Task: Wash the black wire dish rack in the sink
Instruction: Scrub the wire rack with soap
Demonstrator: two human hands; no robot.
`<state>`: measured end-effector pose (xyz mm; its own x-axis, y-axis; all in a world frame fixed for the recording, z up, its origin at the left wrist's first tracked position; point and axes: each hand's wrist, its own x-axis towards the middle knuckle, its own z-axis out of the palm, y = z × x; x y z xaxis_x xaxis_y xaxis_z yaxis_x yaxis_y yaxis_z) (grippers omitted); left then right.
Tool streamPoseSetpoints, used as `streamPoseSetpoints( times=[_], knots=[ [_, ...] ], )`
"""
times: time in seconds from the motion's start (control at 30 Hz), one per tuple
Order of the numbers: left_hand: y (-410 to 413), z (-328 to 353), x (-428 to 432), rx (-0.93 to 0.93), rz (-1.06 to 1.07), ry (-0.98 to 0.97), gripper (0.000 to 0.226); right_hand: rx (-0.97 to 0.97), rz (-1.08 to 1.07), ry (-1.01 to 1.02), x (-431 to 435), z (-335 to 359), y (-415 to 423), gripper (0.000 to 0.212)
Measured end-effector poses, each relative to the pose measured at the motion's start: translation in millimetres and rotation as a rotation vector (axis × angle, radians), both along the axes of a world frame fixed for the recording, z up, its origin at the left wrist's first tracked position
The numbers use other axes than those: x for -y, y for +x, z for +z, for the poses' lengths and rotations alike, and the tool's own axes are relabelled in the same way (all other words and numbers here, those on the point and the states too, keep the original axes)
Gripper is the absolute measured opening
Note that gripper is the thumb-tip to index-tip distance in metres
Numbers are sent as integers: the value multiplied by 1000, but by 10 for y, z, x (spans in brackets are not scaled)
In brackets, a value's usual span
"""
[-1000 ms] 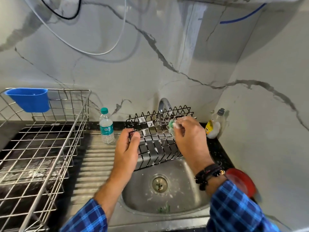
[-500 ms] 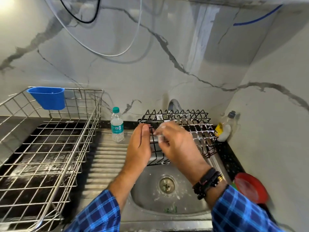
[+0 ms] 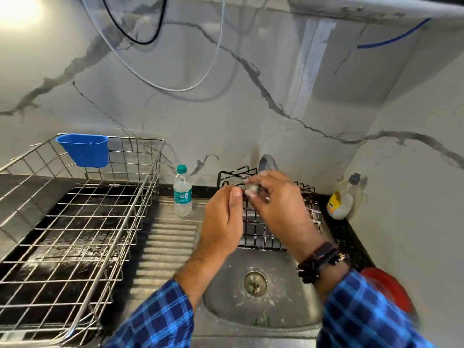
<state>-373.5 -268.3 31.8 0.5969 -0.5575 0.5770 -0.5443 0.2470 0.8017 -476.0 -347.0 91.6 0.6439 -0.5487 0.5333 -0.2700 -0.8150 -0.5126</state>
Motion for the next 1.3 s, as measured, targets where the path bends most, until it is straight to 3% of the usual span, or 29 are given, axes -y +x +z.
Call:
streamPoseSetpoints(
  times=[0.17,0.3,0.47,0.63,0.73,0.93,1.07,1.17,1.23,1.3],
  knots=[
    [39,1,-5,138,49,-47,44,84,131,-89,-107,-136,-81,6],
    [82,-43,-7,236,65,-56,60,37,311,-81,-144,-292,-277,12],
    [59,-130,-72,415,-6,-53,47,293,-172,-13,135,74,-199,12],
    [8,-226,-134,527,-48,-55,40,-152,19,232,280,338,-162,14],
    [46,-208,-204,483,-67,-136,41,-275,-25,231,574,354,-420,9],
    [84,-194,-217,497,-96,-182,43,-305,-264,270,780,182,-666,14],
    [24,-136,-174,333,-36,-213,41,-101,-167,158,406,346,-420,4],
    [83,-71,-191,134,-3,-228,34,-37,-119,12,274,320,-420,10],
    [165,-45,-216,6,9,-234,36,-66,-213,-39,398,160,-528,15],
    [232,-36,-235,-59,9,-241,36,-71,-357,58,530,56,-642,21]
  ],
)
